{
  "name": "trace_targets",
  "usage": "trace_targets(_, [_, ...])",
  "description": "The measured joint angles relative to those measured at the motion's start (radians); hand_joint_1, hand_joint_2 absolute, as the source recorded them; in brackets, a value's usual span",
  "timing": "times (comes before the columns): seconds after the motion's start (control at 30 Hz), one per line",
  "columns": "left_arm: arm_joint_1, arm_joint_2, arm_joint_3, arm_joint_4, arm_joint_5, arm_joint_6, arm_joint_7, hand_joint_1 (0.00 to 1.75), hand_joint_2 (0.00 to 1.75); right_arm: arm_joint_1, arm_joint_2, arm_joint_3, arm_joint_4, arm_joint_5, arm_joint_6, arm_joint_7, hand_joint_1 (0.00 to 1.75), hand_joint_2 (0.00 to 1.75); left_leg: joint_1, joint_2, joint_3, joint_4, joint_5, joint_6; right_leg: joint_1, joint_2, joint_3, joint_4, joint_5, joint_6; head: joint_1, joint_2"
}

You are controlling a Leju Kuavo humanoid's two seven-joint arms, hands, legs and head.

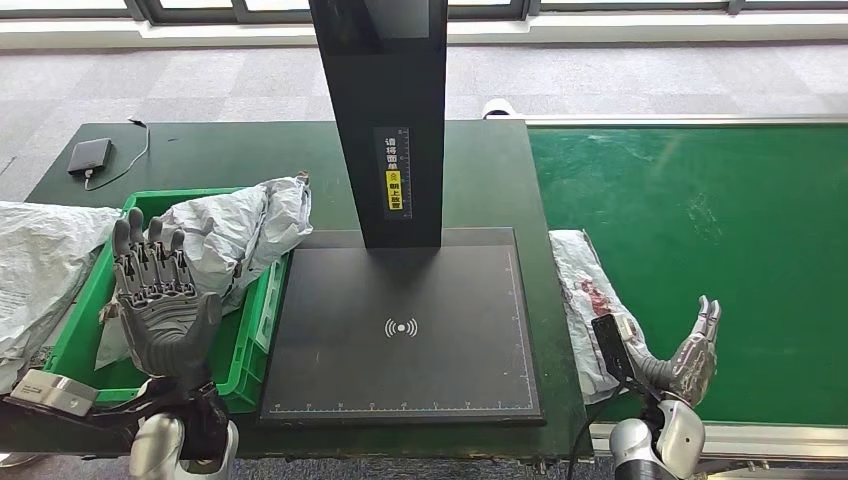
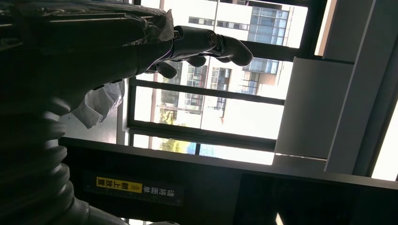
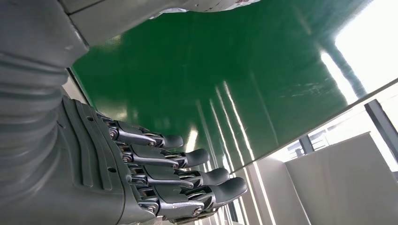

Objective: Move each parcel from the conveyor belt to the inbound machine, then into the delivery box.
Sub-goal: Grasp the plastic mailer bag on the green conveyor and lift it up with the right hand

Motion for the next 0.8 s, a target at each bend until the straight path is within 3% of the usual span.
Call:
trace_targets(0.77, [0.0,0.0,0.0,0.0,0.0,0.0,0.0,0.0,1.75,0.0,0.0,0.0,0.0,0.0,0.0,0.0,0.0,1.75,0.0,0.0,0.0,0.0,0.0,0.0,0.0,0.0,0.0,0.0,0.0,0.0,0.0,0.0])
trace_targets(0.8, [0.0,0.0,0.0,0.0,0.0,0.0,0.0,0.0,1.75,0.0,0.0,0.0,0.0,0.0,0.0,0.0,0.44,1.75,0.0,0.0,0.0,0.0,0.0,0.0,0.0,0.0,0.0,0.0,0.0,0.0,0.0,0.0])
